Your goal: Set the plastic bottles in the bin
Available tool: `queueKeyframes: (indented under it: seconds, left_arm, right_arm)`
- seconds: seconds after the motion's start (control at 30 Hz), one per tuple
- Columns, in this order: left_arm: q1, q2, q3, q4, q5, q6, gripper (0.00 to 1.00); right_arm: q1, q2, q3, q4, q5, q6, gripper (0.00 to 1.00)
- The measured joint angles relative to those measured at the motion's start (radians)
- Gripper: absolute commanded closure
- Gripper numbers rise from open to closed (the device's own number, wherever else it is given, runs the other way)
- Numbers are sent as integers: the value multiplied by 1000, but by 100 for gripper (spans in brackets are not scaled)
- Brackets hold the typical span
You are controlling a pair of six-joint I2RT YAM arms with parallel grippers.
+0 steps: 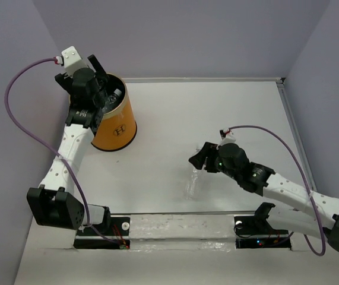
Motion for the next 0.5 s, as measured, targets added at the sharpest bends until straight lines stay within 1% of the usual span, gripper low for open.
queueKeyframes:
  seconds: [0.07,0.27,0.33,0.5]
  left_arm:
    - [-5,-55,-21,-13,61,-26,1]
    - [-36,-346,-143,-75,290,-116,1]
    - [-37,-433,-182,-106,328,-129,1]
    - [-37,-604,-278,-204,350,-143,1]
  right_arm:
    - [0,41,69,40,1,-31,61]
    - [0,187,278,148,5,-119,61]
    - [0,259,383,185,7,-166,62]
    - [0,421,607,311,11,-301,62]
